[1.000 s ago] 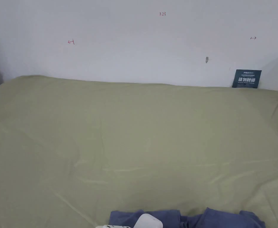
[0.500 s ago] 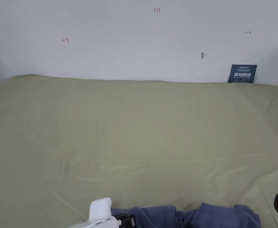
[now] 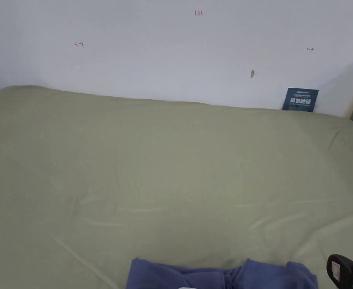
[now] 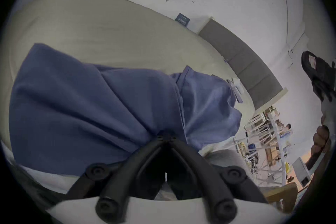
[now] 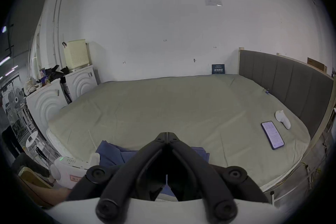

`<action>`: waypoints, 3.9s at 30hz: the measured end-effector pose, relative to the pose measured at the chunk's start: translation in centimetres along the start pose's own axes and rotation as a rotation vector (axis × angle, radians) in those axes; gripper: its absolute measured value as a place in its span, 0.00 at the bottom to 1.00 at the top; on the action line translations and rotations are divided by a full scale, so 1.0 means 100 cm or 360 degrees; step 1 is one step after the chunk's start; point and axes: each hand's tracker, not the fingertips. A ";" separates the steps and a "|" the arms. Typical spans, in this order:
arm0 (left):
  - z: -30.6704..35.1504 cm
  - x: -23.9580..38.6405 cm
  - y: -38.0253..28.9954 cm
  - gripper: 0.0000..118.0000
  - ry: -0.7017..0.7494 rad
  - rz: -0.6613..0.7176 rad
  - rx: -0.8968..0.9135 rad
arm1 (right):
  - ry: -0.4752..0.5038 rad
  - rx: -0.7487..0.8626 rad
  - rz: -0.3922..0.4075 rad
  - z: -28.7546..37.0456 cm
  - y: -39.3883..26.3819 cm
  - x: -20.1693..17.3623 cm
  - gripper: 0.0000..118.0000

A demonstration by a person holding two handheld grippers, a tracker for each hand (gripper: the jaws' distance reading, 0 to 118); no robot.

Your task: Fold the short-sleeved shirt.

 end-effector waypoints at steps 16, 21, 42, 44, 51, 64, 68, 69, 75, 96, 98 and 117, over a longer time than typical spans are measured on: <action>0.083 -0.144 0.030 0.90 -0.0145 0.0964 -0.0148 | 0.0035 0.0008 0.0056 -0.015 0.012 0.003 0.00; 0.076 -0.132 0.021 0.40 -0.0203 0.0973 -0.0008 | 0.0031 -0.0008 0.0053 -0.018 0.012 0.005 0.00; 0.226 -0.111 0.121 0.08 0.0916 0.0152 0.0559 | 0.0023 0.0033 0.0029 -0.027 0.020 0.013 0.00; 0.215 -0.097 0.119 0.08 0.0887 0.0126 0.0496 | 0.0021 0.0036 0.0031 -0.028 0.019 0.013 0.00; 0.128 -0.018 0.104 0.08 0.0488 -0.0172 0.0257 | -0.0023 0.0000 0.0031 -0.028 0.016 0.019 0.00; 0.080 -0.029 0.084 0.71 0.0020 0.0080 0.0033 | -0.0075 -0.0006 -0.0030 -0.016 0.012 0.030 0.00; 0.103 -0.069 0.107 0.70 0.0092 0.0307 0.0369 | -0.0049 -0.0008 -0.0035 -0.018 0.012 0.027 0.00; 0.095 -0.082 0.109 0.68 -0.0033 0.0399 0.0376 | -0.0042 -0.0012 -0.0037 -0.019 0.011 0.025 0.00; 0.027 -0.089 0.082 0.09 -0.0197 0.0277 0.0137 | 0.0001 -0.0043 -0.0029 -0.019 0.003 0.015 0.00; 0.162 -0.121 0.073 0.07 0.0056 0.0616 0.0354 | 0.1494 -0.0704 -0.0693 -0.207 -0.062 -0.053 0.00; 0.170 -0.147 0.081 0.07 0.0238 0.0685 0.0342 | 0.1546 -0.0852 -0.0843 -0.240 -0.088 -0.063 0.00; 0.078 -0.179 0.081 0.62 -0.0178 0.0790 -0.0150 | 0.1462 -0.1161 -0.1389 -0.272 -0.171 0.003 0.00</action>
